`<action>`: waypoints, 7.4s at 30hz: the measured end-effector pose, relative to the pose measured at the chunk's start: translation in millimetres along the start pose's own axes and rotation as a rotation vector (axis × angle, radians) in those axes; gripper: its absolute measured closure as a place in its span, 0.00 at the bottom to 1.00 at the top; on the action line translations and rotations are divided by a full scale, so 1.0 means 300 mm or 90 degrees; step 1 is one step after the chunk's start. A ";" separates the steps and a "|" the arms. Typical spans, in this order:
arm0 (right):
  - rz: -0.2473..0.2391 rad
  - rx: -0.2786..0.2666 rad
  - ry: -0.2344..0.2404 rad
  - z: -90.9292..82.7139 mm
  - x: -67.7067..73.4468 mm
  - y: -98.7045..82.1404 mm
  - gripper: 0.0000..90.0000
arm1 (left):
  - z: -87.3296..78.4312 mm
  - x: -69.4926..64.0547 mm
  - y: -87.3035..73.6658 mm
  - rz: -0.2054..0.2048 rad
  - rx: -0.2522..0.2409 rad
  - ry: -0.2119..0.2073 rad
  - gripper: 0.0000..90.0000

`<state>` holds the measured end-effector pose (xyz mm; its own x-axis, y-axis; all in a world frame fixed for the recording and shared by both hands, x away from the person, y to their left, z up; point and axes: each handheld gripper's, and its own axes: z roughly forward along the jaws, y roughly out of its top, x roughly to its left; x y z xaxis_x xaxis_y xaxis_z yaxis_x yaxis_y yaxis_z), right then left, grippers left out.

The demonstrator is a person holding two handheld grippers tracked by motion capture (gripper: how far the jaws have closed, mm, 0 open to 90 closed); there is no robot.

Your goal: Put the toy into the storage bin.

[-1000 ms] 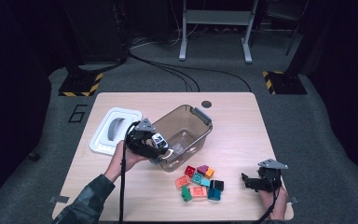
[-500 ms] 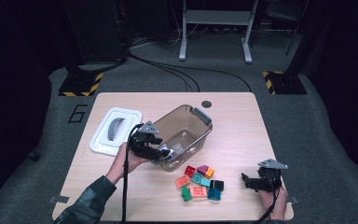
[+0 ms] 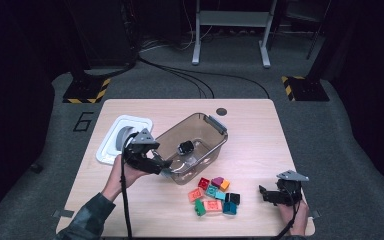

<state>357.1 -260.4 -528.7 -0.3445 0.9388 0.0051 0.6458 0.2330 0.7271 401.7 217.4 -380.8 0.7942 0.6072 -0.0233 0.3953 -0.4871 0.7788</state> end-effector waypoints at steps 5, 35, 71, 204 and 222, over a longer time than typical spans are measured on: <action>0.000 0.000 -0.001 0.000 0.000 0.000 0.06 | -0.077 0.027 -0.054 -0.006 0.001 0.038 0.17; -0.008 0.002 -0.005 0.003 0.001 0.001 0.04 | -0.058 0.202 -0.591 -0.172 0.075 0.212 0.09; 0.003 0.005 0.134 -0.011 0.157 0.123 0.03 | -0.028 0.199 -0.658 -0.187 0.052 0.231 0.04; -0.081 -0.025 0.074 0.037 0.152 0.652 0.66 | -0.018 0.197 -0.653 -0.183 0.049 0.229 0.02; -0.104 -0.070 0.048 -0.034 0.162 0.774 0.66 | -0.018 0.196 -0.653 -0.183 0.049 0.230 0.02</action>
<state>483.3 -163.5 -352.5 -0.4919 0.8678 -0.0707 0.4996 0.3479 0.7933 368.6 352.0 -531.4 0.4417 0.8972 -0.0015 0.6195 -0.3038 0.7238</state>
